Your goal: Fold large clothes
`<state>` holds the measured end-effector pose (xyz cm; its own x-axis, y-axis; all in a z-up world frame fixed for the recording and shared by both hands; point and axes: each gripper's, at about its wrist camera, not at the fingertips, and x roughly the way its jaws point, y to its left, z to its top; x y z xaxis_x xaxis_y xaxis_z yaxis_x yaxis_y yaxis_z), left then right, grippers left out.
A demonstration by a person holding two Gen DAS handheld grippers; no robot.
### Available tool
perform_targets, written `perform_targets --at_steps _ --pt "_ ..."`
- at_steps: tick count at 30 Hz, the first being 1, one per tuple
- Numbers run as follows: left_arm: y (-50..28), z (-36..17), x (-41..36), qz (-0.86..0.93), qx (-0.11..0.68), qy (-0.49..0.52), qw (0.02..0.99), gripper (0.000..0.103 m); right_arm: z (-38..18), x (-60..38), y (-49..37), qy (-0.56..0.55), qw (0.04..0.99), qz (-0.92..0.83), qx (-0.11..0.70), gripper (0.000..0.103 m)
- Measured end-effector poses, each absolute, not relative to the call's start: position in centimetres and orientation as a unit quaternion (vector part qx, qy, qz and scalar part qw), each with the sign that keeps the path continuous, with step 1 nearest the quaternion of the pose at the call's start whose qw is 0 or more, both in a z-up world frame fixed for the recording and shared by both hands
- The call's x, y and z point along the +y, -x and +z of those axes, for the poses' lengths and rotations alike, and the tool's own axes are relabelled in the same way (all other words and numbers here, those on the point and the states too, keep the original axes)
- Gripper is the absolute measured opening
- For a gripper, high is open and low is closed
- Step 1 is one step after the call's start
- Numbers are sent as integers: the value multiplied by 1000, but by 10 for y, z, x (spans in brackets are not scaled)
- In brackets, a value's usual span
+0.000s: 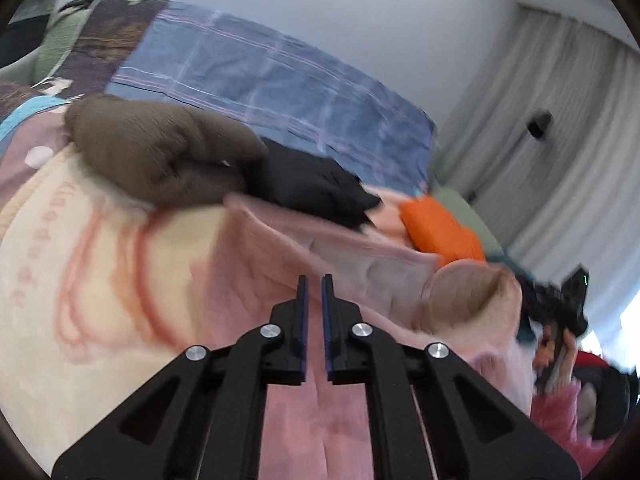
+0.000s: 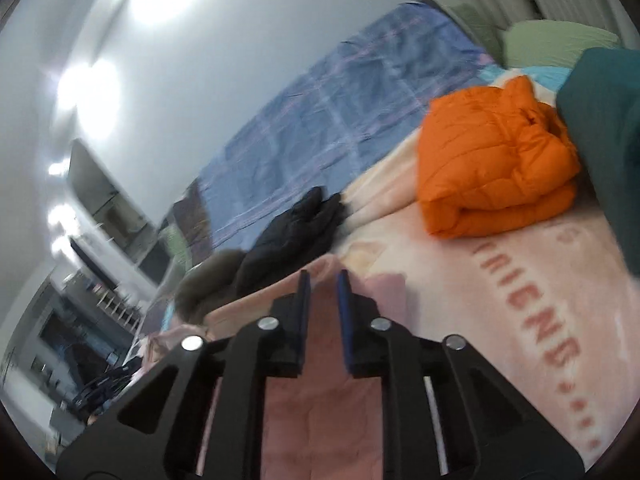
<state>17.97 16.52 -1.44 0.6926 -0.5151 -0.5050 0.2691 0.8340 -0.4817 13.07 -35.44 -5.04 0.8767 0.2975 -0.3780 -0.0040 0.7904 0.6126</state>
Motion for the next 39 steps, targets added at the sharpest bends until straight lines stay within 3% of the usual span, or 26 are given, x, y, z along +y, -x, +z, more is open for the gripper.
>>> perform_targets --at_steps 1,2,3,8,15,16,17,18,25,28,31,33,34,37,39 --pt "-184 -14 167 -210 326 194 901 26 -50 -353 -133 -316 916 82 233 34" --pt "-188 -13 171 -201 324 198 903 33 -49 -352 -133 -315 917 86 231 49" --pt "-189 -14 174 -194 321 197 906 41 -49 -348 -131 -300 922 91 228 55" --pt "-199 -34 175 -183 356 155 903 50 -64 -343 -137 -237 930 87 266 72" --pt "-240 -58 156 -182 402 115 890 50 -98 -330 -179 -188 921 80 332 71" --pt "-244 -57 152 -183 399 106 892 35 -98 -329 -183 -187 921 85 331 61" --pt "-246 -56 150 -187 395 98 894 17 -98 -327 -186 -186 921 92 329 25" --pt "-248 -54 148 -195 394 93 893 11 -96 -324 -188 -181 923 97 327 7" --pt "-212 -3 172 -180 296 119 930 11 -47 -329 -159 -188 954 75 222 8" --pt "-232 -18 175 -150 315 111 930 11 -61 -331 -192 -186 947 46 256 10" --pt "-262 -63 165 -131 382 92 910 13 -112 -321 -238 -155 922 4 355 13" --pt "-271 -90 164 -122 409 91 900 18 -131 -318 -245 -150 914 -14 377 17" --pt "-270 -98 168 -124 404 101 901 21 -130 -320 -242 -157 916 -17 369 21" --pt "-264 -93 182 -127 393 122 903 29 -114 -332 -228 -170 922 -45 345 54" --pt "-261 -81 186 -116 384 125 907 29 -95 -333 -214 -160 931 -58 322 50"
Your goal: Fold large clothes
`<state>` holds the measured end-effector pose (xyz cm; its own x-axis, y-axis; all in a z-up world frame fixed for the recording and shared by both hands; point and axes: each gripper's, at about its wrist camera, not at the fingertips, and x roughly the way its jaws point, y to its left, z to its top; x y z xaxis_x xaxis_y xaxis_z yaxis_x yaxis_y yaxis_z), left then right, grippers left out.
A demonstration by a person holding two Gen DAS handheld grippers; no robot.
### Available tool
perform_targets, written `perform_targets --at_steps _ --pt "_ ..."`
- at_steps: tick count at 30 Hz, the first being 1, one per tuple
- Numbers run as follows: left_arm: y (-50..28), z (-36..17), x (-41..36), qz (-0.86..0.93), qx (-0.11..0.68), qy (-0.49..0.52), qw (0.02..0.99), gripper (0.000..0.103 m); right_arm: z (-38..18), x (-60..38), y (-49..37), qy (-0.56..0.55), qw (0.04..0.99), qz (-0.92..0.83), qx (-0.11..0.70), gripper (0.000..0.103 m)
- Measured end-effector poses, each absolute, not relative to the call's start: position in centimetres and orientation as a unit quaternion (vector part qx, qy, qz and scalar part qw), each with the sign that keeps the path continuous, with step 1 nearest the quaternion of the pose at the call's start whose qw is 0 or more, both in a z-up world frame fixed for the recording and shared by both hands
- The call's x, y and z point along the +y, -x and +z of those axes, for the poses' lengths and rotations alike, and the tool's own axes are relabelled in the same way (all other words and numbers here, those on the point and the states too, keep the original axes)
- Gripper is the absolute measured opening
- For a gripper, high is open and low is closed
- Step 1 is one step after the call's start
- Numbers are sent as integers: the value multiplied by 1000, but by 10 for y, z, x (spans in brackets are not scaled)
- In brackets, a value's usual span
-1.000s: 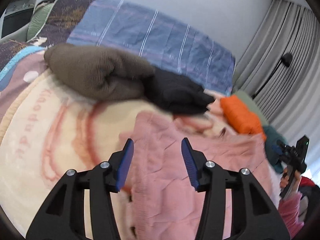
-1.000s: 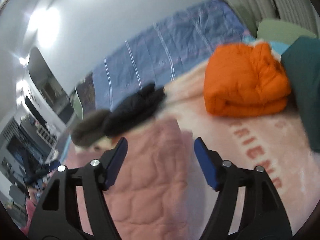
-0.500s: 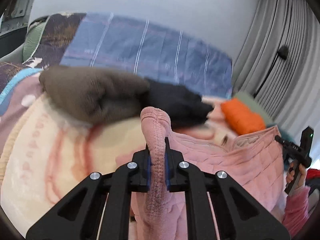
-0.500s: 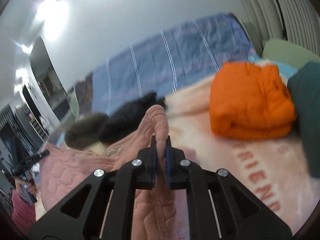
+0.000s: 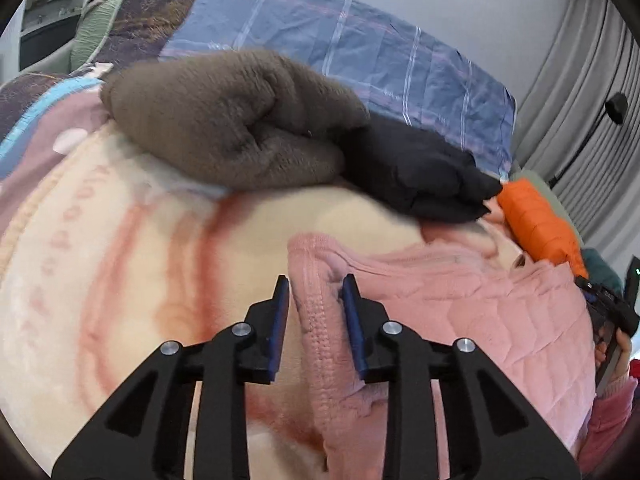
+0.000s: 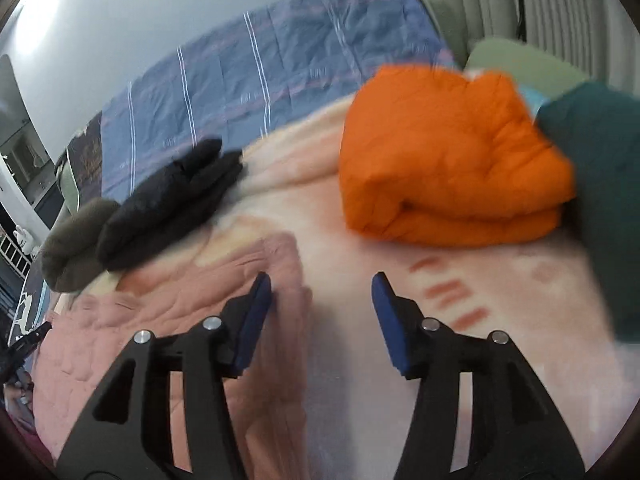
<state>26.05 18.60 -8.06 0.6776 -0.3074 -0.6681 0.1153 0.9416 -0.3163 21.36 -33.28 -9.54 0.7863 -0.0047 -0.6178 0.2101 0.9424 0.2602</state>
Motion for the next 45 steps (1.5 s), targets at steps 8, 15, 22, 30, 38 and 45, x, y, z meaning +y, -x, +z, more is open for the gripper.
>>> perform_targets --at_steps 8,15,22,30,38,45 --pt "-215 -3 109 -196 317 63 926 28 -51 -249 -190 -113 948 69 290 42" --pt "-233 -85 46 -125 403 -54 905 43 -138 -186 -237 -43 921 65 382 47" --pt "-221 -94 56 -133 367 -42 920 43 -146 -194 -236 -61 927 76 361 47" --pt "-226 -93 56 -147 367 -26 918 45 -96 -173 -224 -105 924 87 357 55" --pt "-224 -93 65 -166 359 4 918 47 -154 -124 -293 -62 894 66 438 52" --pt "-223 -93 73 -204 356 39 911 57 -157 -118 -286 -39 910 55 408 53"
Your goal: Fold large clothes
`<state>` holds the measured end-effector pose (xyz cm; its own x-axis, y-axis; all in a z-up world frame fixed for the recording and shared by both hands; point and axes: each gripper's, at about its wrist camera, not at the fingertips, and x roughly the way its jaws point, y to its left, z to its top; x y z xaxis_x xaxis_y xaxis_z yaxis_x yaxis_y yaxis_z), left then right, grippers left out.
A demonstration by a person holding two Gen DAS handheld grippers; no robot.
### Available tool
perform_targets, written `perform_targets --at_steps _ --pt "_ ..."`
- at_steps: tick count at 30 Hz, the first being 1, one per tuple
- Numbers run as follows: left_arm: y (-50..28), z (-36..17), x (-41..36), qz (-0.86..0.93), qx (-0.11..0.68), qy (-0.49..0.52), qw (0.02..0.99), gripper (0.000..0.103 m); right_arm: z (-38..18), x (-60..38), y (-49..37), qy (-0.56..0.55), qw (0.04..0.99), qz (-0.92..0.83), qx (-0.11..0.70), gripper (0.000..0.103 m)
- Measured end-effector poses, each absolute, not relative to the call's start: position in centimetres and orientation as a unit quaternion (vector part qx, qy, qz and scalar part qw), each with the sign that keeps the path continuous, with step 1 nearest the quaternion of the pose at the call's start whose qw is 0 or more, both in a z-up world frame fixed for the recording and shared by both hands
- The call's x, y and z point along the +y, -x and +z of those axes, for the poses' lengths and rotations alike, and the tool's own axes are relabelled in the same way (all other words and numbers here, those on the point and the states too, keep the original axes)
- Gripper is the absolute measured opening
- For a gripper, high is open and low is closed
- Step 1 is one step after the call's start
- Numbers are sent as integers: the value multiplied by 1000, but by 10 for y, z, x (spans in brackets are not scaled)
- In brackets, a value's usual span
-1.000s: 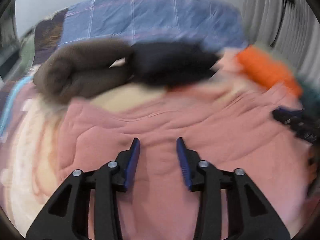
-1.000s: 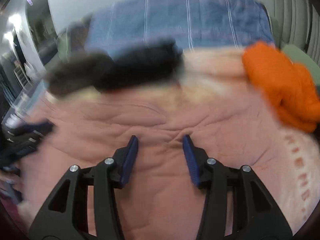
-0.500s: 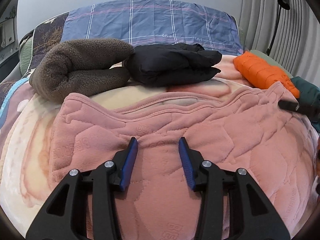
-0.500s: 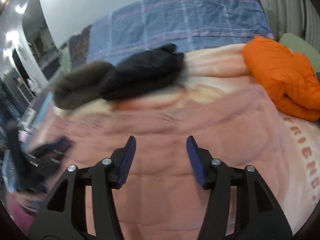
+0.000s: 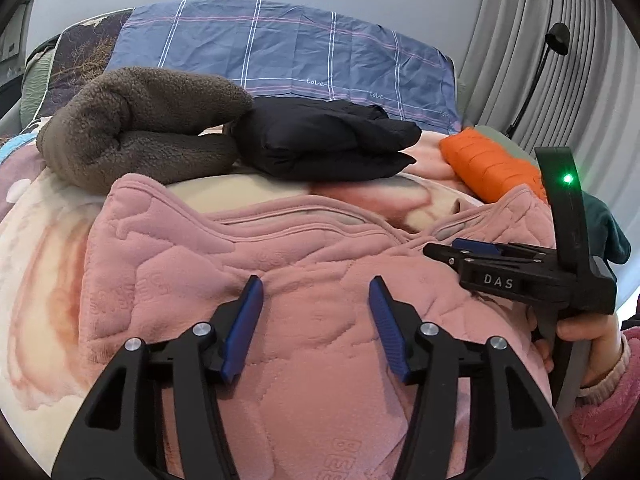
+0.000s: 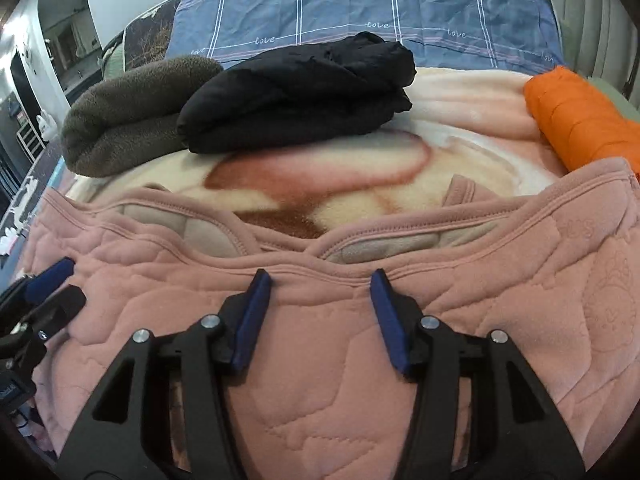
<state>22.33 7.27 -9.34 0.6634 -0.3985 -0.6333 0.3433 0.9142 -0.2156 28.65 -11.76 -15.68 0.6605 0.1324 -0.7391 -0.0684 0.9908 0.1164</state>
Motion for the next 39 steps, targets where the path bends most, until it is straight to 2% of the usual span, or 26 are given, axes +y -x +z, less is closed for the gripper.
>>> perform_targets --at_steps 4,8,10,12,14,19,24,27,28,34,37,39 --pt "-221 -93 73 -207 352 34 912 57 -134 -128 -263 -71 917 59 388 53" --pt "-222 -93 77 -214 351 50 910 57 -96 -124 -186 -119 929 96 337 55" --pt "-221 -93 78 -215 350 52 910 57 -103 -113 -163 -89 935 74 336 56" --pt "-221 -92 77 -214 350 49 911 57 -143 -107 -160 -79 919 57 382 56" --pt "-220 -92 75 -216 348 45 911 57 -167 -99 -155 -36 936 49 347 56" --pt "-220 -93 71 -206 348 32 914 57 -150 -93 -160 -25 929 37 367 59" --pt "-218 -92 72 -205 345 33 915 58 -120 -99 -103 -86 926 74 361 56" --pt "-217 -92 71 -210 345 31 914 61 -176 -85 -99 -51 904 84 415 58" --pt "-216 -91 70 -218 343 31 913 64 -184 -85 -98 -43 909 89 404 59" --pt "-216 -91 68 -217 342 26 914 65 -151 -112 -81 -111 906 121 389 60" --pt "-216 -92 69 -219 342 29 914 66 -127 -143 -51 -104 932 91 336 69" --pt "-216 -92 68 -219 342 28 914 66 -123 -180 -40 -120 938 43 323 69"
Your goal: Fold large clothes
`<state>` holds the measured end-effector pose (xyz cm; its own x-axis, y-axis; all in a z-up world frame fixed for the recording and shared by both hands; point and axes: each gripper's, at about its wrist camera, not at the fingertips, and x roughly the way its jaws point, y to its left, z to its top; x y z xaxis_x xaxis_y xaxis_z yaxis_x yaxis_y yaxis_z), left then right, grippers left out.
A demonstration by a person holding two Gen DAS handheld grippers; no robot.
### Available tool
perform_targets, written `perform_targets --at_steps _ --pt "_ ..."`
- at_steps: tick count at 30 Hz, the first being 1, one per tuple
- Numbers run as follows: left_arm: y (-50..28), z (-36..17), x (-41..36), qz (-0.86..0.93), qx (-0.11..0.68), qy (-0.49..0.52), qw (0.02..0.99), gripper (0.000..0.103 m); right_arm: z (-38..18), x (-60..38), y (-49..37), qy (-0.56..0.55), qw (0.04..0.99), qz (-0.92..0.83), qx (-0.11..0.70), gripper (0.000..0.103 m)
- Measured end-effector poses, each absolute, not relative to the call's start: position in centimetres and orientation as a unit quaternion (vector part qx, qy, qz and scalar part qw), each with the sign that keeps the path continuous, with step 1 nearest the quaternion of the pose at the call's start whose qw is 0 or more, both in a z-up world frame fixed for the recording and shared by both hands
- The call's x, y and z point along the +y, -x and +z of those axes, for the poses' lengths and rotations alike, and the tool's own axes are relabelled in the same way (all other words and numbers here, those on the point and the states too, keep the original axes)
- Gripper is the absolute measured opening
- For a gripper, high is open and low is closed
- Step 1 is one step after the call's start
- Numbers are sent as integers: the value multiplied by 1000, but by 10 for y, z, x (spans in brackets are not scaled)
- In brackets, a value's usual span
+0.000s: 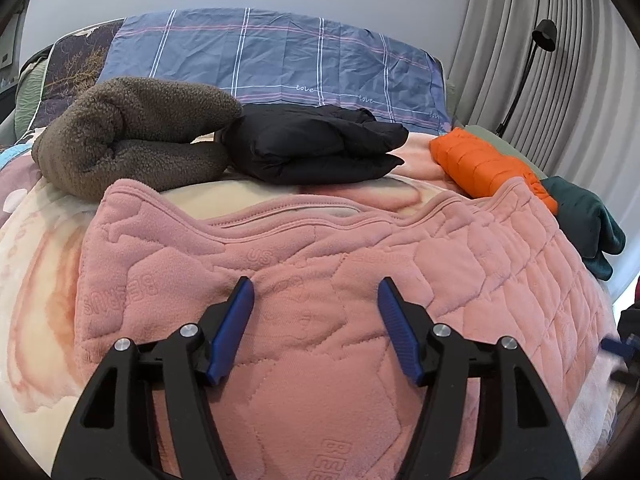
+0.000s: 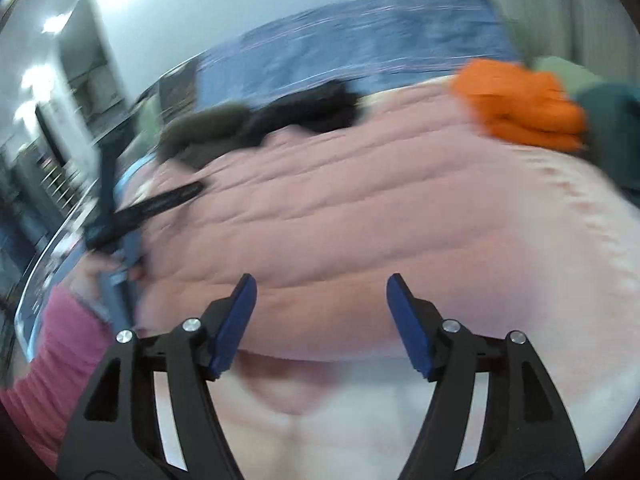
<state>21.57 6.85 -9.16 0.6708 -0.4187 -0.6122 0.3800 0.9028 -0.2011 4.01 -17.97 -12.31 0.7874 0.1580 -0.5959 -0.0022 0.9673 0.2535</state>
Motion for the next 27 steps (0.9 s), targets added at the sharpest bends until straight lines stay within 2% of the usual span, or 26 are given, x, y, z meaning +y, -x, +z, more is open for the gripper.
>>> perform_targets --at_steps 4,7,9,10,11,12,13,14,16,17,21,26,27 --pt "-216 -92 68 -216 343 25 914 66 -149 -256 -21 -204 919 -53 332 64" --pt "-215 -92 66 -211 344 17 915 66 -173 -286 -6 -266 901 -34 342 55" --pt "-215 -92 64 -208 346 10 915 67 -174 -288 -5 -268 903 2 335 55" --pt "-216 -92 61 -206 347 7 915 67 -171 -286 -6 -265 907 25 327 56" --pt "-216 -92 60 -204 349 3 915 67 -169 -285 -9 -262 909 45 321 69" --pt "-216 -92 59 -202 351 0 915 67 -166 -281 -14 -258 911 63 317 74" --pt "-216 -92 58 -197 353 -6 915 67 -166 -282 -29 -256 910 63 319 70" --pt "-216 -92 56 -194 354 -12 915 67 -167 -279 -39 -252 908 52 331 40" --pt "-215 -91 55 -187 356 -20 915 67 -173 -284 -51 -277 892 24 356 27" --pt "-214 -91 55 -184 358 -23 915 67 -174 -287 -50 -286 890 24 354 25" --pt "-206 -81 63 -188 362 -11 913 67 -187 -288 -45 -242 899 25 364 28" --pt "-162 -51 117 -199 327 55 922 74 -178 -293 -32 -246 904 14 351 50" --pt "-149 -48 135 -193 323 57 925 74 -172 -293 -27 -239 906 1 349 51"
